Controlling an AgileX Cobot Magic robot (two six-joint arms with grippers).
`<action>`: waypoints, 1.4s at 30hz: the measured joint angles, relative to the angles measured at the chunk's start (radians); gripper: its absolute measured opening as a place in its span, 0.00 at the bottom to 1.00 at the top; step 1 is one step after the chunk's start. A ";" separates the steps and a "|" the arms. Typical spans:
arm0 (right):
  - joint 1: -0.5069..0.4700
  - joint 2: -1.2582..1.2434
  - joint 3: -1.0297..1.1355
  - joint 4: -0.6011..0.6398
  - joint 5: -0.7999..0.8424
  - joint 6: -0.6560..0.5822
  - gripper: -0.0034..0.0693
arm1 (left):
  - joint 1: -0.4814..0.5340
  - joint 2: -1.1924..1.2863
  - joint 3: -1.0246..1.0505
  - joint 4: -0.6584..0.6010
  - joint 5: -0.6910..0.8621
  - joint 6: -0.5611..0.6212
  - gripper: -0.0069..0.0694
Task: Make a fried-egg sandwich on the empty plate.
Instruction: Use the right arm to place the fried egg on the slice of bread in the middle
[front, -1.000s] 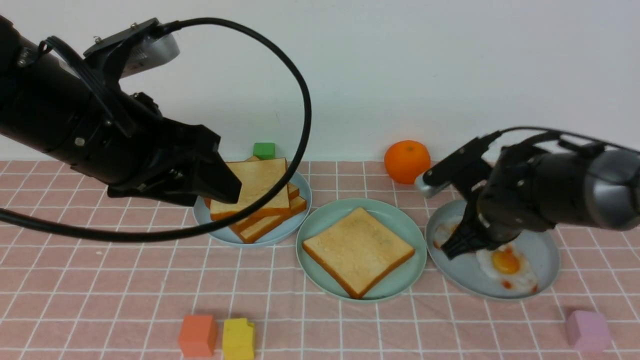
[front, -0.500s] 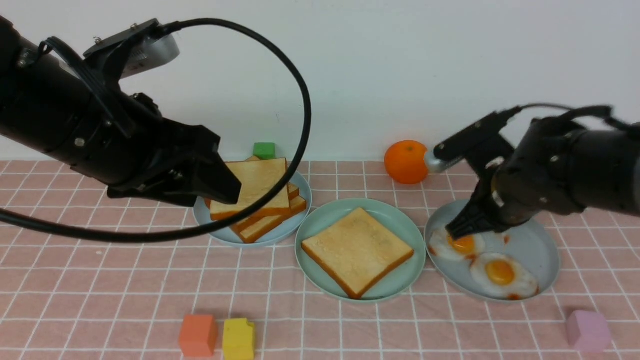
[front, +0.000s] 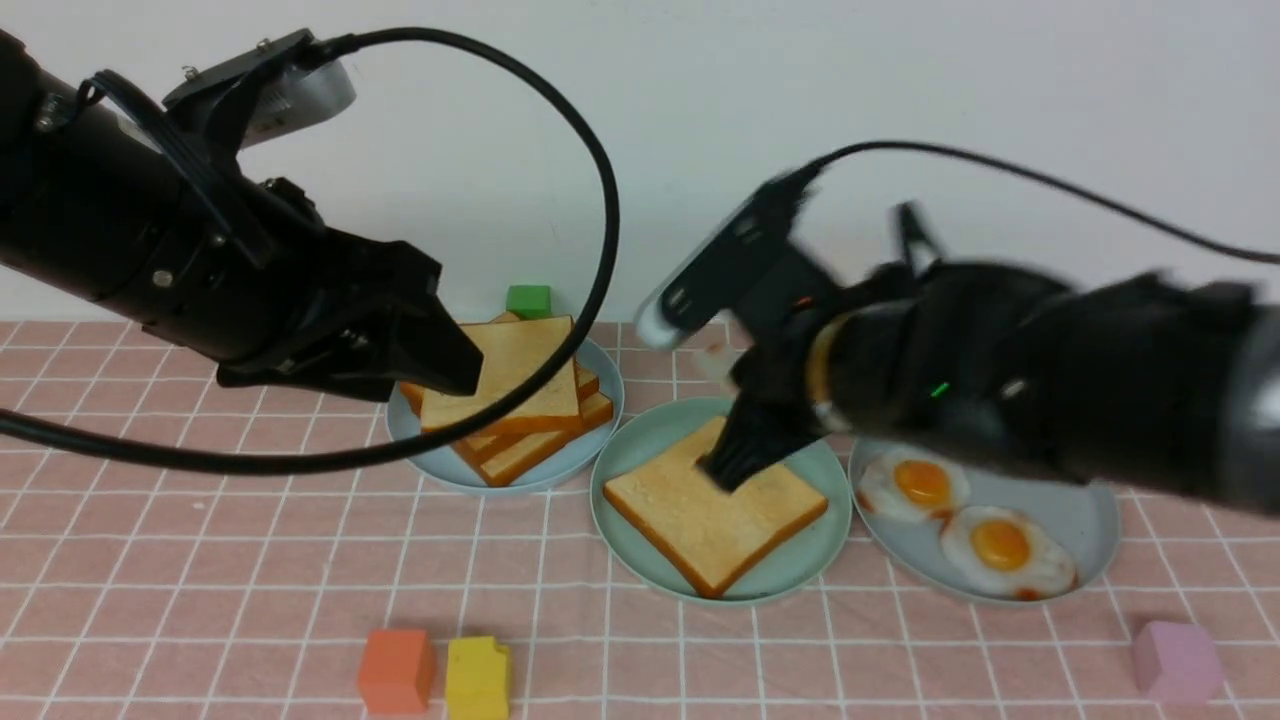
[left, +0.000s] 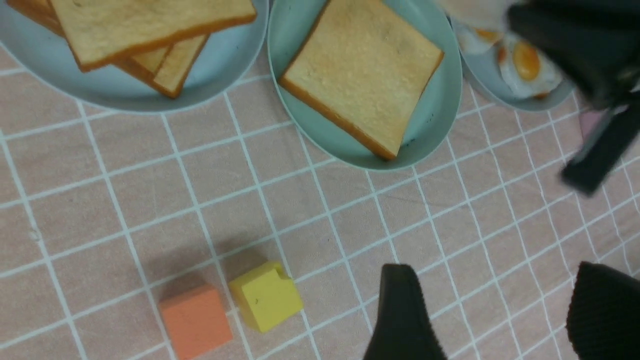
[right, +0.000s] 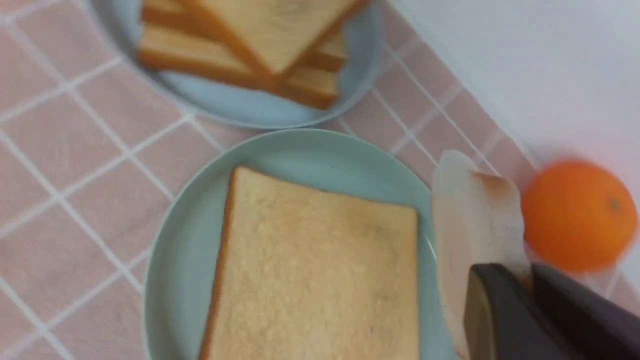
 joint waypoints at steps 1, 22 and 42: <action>0.001 0.019 0.000 -0.033 -0.007 0.000 0.14 | 0.000 0.000 0.000 0.000 -0.001 0.000 0.71; 0.007 0.154 0.000 -0.118 -0.068 0.000 0.54 | 0.000 0.000 0.001 0.017 0.013 0.000 0.71; 0.007 0.099 -0.007 0.395 0.018 0.072 0.77 | 0.000 0.000 0.001 0.018 0.013 -0.014 0.71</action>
